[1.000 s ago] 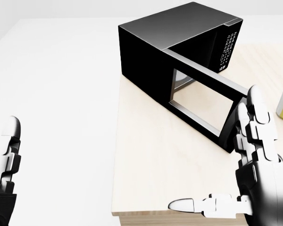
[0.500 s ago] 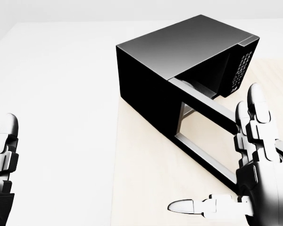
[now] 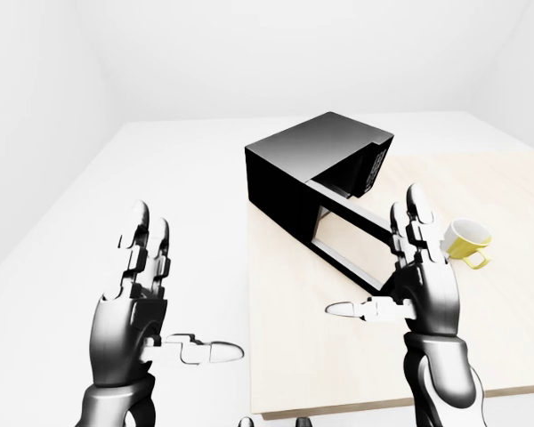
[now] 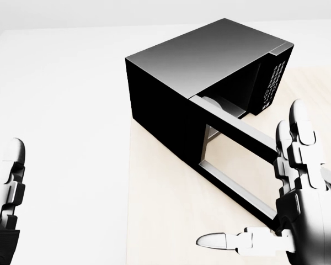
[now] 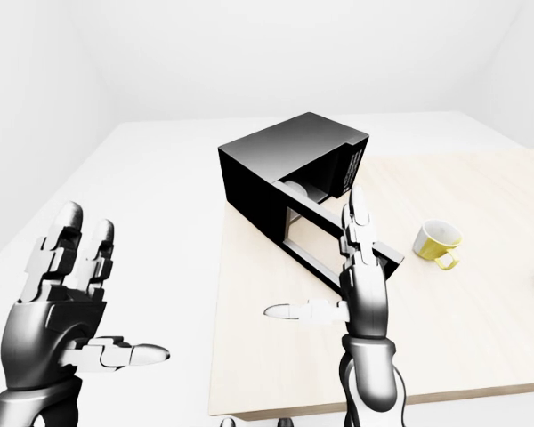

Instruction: Close the microwave.

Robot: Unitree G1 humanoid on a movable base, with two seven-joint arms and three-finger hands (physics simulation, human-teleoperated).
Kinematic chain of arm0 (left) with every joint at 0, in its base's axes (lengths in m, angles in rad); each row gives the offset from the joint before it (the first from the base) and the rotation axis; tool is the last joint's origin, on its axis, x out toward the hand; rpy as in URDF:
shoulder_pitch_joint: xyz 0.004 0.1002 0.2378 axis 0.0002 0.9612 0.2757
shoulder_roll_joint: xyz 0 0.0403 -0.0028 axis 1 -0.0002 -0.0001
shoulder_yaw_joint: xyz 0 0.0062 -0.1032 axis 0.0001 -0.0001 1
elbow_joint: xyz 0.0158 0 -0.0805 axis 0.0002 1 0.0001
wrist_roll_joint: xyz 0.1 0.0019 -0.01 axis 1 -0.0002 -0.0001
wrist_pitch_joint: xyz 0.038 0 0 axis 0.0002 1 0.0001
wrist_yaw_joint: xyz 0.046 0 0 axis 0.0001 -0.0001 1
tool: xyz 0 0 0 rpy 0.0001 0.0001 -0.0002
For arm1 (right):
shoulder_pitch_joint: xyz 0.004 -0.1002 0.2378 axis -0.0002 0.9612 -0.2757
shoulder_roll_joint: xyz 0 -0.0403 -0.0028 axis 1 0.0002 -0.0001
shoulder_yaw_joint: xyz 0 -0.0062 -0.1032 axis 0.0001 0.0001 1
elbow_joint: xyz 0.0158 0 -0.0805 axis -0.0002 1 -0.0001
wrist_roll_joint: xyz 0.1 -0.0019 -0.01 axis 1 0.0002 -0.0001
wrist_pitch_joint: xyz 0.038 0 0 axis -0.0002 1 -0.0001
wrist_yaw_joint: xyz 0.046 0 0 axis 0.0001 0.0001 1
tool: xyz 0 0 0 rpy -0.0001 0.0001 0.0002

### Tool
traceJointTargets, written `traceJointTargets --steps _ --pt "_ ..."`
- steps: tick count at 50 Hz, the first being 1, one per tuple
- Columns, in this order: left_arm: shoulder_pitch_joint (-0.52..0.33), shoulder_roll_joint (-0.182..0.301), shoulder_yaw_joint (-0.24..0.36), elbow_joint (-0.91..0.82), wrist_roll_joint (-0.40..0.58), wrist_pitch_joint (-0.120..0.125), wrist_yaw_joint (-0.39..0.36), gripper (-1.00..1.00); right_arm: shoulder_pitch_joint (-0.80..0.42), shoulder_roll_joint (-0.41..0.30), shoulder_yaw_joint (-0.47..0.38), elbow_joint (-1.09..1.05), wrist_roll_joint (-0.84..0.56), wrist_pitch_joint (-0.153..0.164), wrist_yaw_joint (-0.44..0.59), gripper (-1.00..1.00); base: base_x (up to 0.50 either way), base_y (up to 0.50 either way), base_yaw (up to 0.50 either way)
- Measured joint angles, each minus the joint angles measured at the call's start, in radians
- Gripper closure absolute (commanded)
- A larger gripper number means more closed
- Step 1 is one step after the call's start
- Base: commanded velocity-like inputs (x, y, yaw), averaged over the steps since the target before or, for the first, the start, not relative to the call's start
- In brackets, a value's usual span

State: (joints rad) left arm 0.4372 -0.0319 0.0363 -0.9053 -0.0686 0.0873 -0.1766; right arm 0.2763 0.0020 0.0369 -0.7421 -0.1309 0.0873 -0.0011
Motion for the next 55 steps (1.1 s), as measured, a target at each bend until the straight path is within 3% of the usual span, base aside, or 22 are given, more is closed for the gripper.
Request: traceJointTargets --steps 28,55 --pt "0.001 0.005 -0.006 0.017 -0.005 0.0 0.003 -1.0 0.001 -0.017 0.095 0.134 -0.035 -0.001 -0.041 -1.0 0.0 0.0 0.0" --pt "0.004 0.01 -0.016 0.028 0.005 0.0 0.004 -1.0 -0.128 0.003 0.087 0.535 -0.038 -0.102 -0.075 -1.0 0.0 0.0 0.0"
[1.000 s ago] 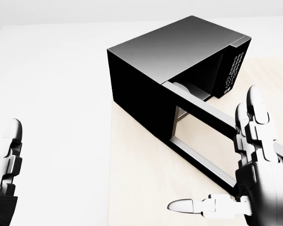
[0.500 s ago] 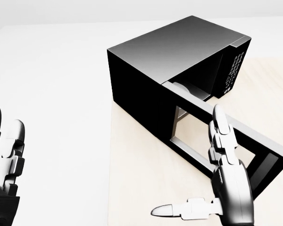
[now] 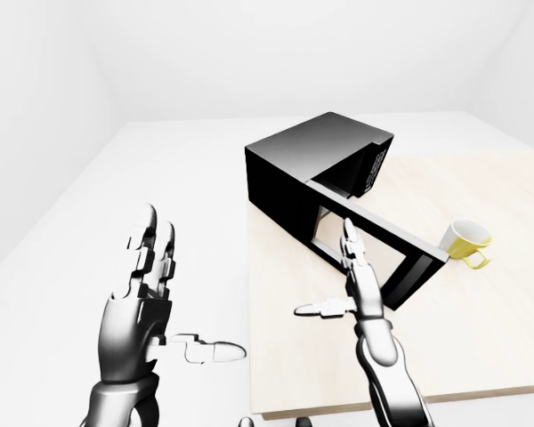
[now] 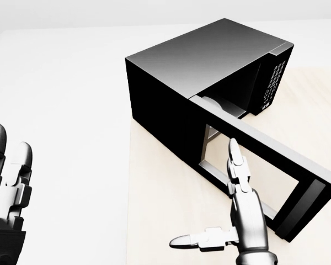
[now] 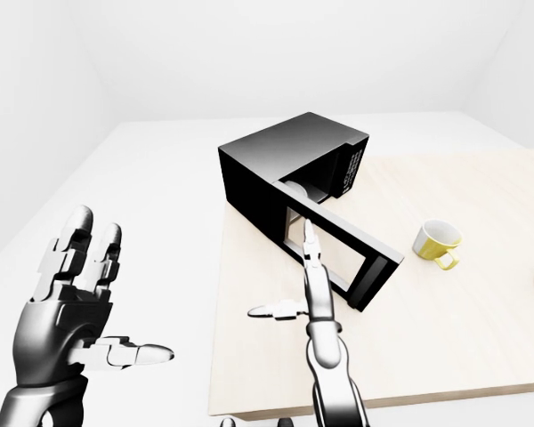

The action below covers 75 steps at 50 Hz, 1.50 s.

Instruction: Close the microwave.

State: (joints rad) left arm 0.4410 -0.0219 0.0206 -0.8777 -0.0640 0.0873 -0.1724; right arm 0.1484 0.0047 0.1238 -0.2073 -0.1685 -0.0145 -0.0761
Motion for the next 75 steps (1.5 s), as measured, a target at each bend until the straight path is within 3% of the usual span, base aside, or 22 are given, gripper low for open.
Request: traceJointTargets --steps 26,58,75 --pt "-0.002 0.002 -0.002 0.007 0.003 0.0 0.002 -1.0 -0.077 0.01 -0.039 0.167 0.008 -0.051 -0.013 -1.0 0.0 0.0 0.0" --pt "0.003 0.008 -0.013 0.007 0.007 0.0 0.006 -1.0 -0.315 -0.019 -0.14 0.383 0.081 -0.029 -0.037 -1.0 0.0 0.0 0.0" --pt "0.006 0.005 -0.006 0.001 -0.001 0.0 -0.002 -1.0 -0.504 -0.046 -0.166 0.63 0.083 -0.073 -0.076 -1.0 0.0 0.0 0.0"
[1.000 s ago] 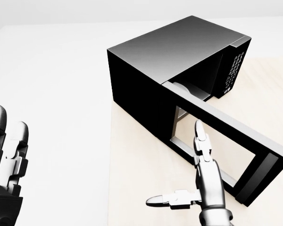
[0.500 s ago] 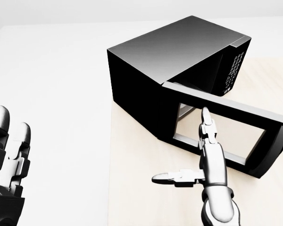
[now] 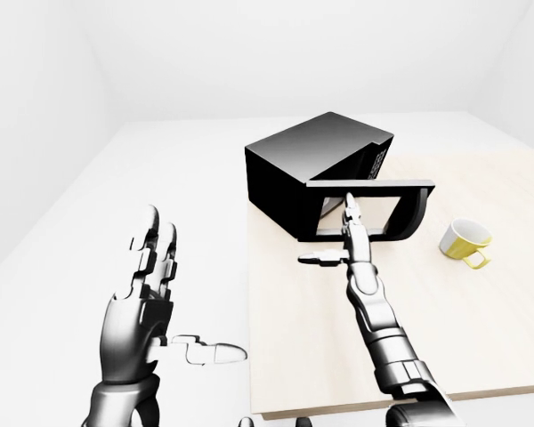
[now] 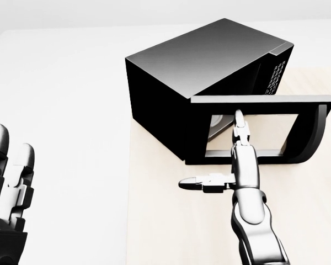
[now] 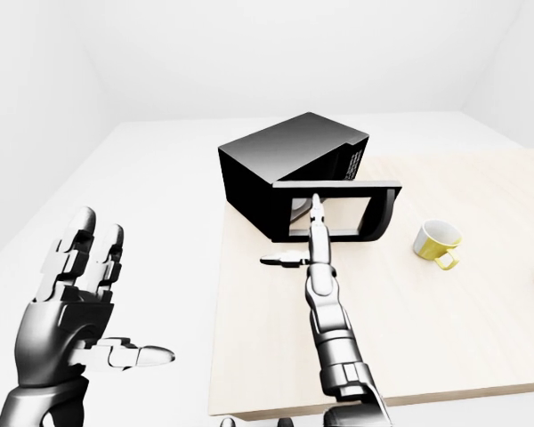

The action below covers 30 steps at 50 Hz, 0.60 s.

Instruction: Close the microwave.

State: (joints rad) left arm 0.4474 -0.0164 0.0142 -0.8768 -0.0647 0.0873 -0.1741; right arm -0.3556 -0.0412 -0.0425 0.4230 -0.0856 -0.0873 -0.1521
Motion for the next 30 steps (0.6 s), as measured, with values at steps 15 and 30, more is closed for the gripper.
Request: traceJointTargets --steps 15,30 --pt "0.001 -0.003 0.002 -0.002 0.0 0.0 -0.003 -1.0 -0.211 -0.028 -0.014 0.277 0.005 0.0 -0.017 -1.0 0.0 0.0 0.0" --pt "-0.003 0.0 -0.007 0.0 0.007 0.0 0.003 -1.0 -0.422 -0.036 -0.023 0.606 0.003 0.0 -0.043 -1.0 0.0 0.0 0.0"
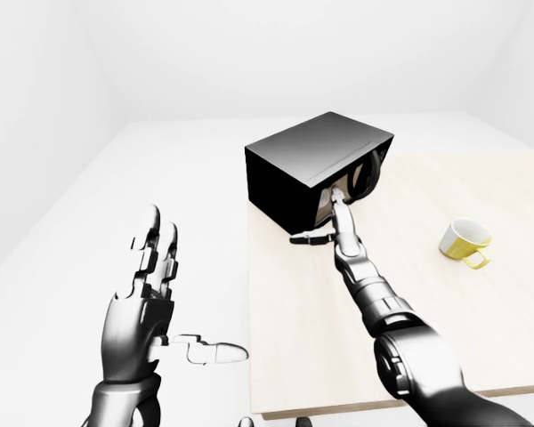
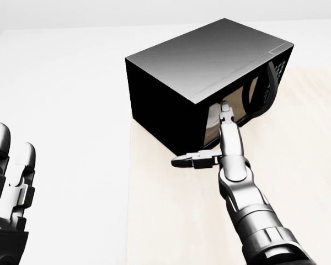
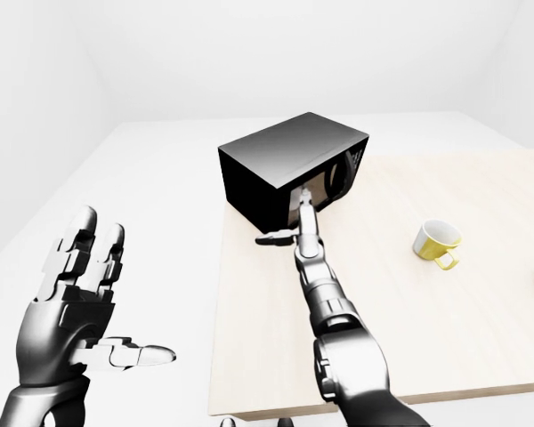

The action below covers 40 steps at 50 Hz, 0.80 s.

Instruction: Close the microwave.

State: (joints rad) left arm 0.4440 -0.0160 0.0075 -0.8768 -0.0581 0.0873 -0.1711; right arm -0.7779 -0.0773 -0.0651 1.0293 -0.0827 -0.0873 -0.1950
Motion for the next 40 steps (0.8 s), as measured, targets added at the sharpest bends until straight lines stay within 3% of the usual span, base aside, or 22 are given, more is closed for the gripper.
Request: traceJointTargets --steps 30,40 --pt "0.002 0.008 -0.017 -0.011 0.01 0.0 0.013 -1.0 -0.078 0.04 -0.012 0.125 -0.085 0.0 -0.075 -1.0 0.01 0.0 0.0" --pt "0.005 0.012 -0.022 -0.01 0.011 0.0 0.016 -1.0 -0.025 0.024 -0.013 0.039 -0.061 0.0 -0.063 -1.0 0.01 0.0 0.0"
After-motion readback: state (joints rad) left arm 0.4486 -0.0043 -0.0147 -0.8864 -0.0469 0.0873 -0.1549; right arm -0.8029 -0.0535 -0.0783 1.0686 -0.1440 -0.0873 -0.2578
